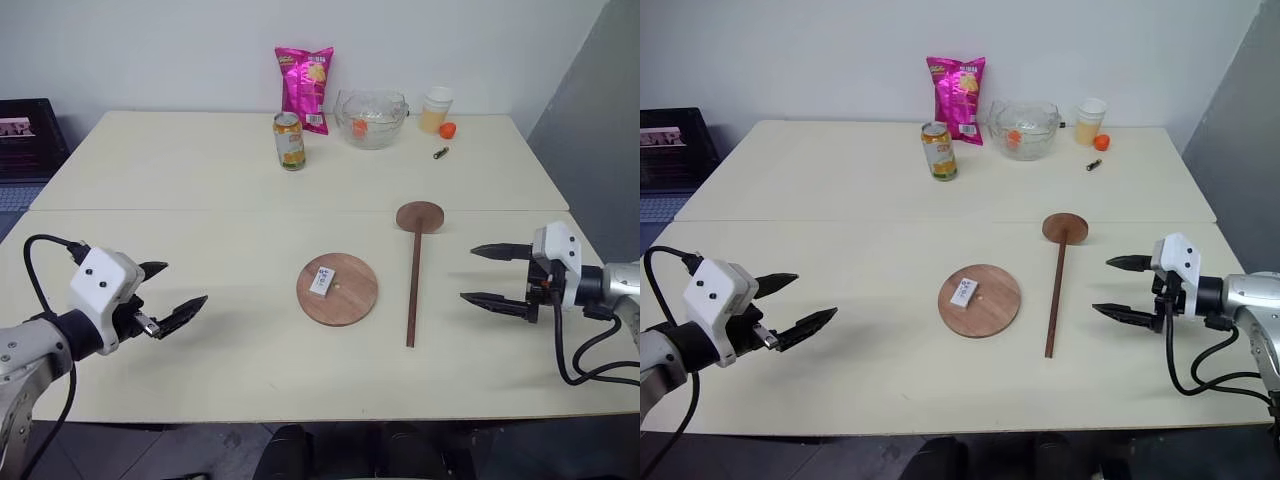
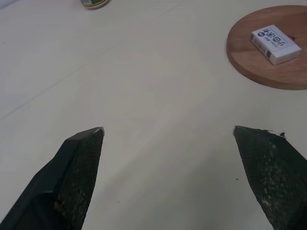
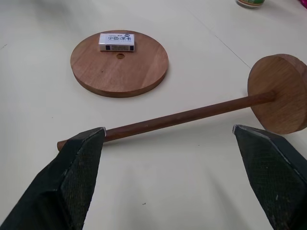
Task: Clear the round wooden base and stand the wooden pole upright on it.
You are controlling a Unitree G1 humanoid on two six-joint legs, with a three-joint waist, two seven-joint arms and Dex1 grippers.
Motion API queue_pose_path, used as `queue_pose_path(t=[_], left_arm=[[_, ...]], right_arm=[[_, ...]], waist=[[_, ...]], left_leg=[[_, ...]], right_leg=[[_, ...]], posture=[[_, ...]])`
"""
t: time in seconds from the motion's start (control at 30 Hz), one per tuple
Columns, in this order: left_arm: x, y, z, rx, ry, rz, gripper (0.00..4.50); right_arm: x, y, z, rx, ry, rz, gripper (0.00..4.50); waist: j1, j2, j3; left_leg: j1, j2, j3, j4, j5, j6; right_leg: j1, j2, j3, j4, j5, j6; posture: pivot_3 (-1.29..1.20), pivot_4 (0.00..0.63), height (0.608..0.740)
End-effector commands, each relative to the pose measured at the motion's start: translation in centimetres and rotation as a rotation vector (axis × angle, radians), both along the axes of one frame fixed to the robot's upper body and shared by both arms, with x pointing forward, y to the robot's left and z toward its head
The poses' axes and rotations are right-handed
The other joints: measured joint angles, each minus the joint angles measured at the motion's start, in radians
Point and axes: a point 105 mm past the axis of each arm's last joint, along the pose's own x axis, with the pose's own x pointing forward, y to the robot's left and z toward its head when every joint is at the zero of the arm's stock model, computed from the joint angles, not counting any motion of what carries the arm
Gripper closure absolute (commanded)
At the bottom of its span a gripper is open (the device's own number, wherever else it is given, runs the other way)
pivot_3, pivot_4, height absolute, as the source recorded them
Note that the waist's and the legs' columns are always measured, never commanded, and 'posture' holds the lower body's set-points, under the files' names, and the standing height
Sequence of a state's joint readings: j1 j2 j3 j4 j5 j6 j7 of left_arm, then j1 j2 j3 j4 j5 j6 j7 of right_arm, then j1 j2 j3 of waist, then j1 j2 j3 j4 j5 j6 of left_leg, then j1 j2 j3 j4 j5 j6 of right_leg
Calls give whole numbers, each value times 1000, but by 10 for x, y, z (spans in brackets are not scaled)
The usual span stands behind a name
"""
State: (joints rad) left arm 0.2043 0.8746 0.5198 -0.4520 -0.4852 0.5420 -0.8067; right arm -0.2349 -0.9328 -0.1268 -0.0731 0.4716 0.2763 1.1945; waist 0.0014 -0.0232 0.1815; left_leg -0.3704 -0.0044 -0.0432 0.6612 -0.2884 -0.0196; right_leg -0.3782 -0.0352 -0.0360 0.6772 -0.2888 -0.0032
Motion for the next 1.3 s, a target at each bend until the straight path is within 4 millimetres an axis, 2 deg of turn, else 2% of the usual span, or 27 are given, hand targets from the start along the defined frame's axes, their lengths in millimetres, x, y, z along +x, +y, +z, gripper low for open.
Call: queue_pose_path(t=[0.03, 0.27, 0.4, 0.47, 0.6, 0.7, 0.83, 0.93, 1.03, 1.13, 1.3], left_arm=[[1, 2, 14, -14, -35, -13, 0], [2, 0, 10, 13, -16, -53, 0], [3, -7, 23, -53, -70, -108, 0], [8, -12, 26, -22, -94, -138, 0], [10, -38, 5, 88, -2, -329, 0], [22, -57, 2, 110, -15, -434, 0], [39, -78, -5, 140, -32, -553, 0], [49, -86, -10, 166, -45, -595, 0], [63, -102, -16, 72, -8, -620, 0], [65, -116, -22, -7, 27, -639, 0], [65, -129, -38, 4, 54, -650, 0]], right_arm=[[-1, -1, 13, -14, -59, 1, 37], [-4, 2, 11, -11, -59, -8, 37], [-6, 6, 11, 0, -66, -8, 37], [-8, 12, 12, 13, -69, 4, 37], [-20, 37, 13, 53, -60, 72, 37], [-28, 53, 13, 83, -52, 97, 37], [-27, 67, 11, 102, -45, 66, 37], [-26, 71, 8, 97, -37, 45, 37], [-18, 78, 5, 111, -67, -56, 37], [-21, 82, 4, 138, -63, -85, 37], [-25, 83, -2, 139, -55, -110, 37]], waist=[[0, 0, 0], [0, 0, 0], [0, 0, 0], [1, 0, 1], [1, 1, 1], [3, 2, 2], [4, 2, 2], [5, 2, 2], [2, 2, 2], [0, 2, 2], [-2, 2, 2]], left_leg=[[0, 0, 0, 0, 0, 0], [-1, 0, 0, 0, 0, 0], [-1, 0, 0, 0, 0, 0], [-1, 0, 0, 0, 0, 0], [-3, 0, -1, 0, 0, 0], [-3, -1, -1, 0, 0, 0], [-6, -1, -2, 1, 0, 0], [-7, -1, -2, 2, 0, 0], [-10, -1, -1, 2, 0, 0], [-11, -1, -2, 3, 0, 0], [-11, -1, -2, 3, 1, 0]], right_leg=[[0, 0, 0, 0, 0, 0], [-1, 0, 0, 0, 0, 0], [-1, 0, 0, 0, 0, 0], [-1, 0, 0, 0, 0, 0], [-2, 0, -1, 0, 0, 0], [-2, 0, -1, 0, 0, 0], [-4, 0, -2, 0, 0, 0], [-6, 0, -2, 1, 0, 0], [-8, 0, -2, 2, 1, 1], [-10, 0, -3, 2, 1, 1], [-9, 0, -2, 2, 1, 1]], posture=[[0, 150, 740], [0, 150, 740], [0, 150, 740], [0, 150, 740], [0, 150, 740], [0, 150, 740], [0, 150, 740], [0, 150, 740], [0, 150, 740], [0, 150, 740], [0, 150, 740]])
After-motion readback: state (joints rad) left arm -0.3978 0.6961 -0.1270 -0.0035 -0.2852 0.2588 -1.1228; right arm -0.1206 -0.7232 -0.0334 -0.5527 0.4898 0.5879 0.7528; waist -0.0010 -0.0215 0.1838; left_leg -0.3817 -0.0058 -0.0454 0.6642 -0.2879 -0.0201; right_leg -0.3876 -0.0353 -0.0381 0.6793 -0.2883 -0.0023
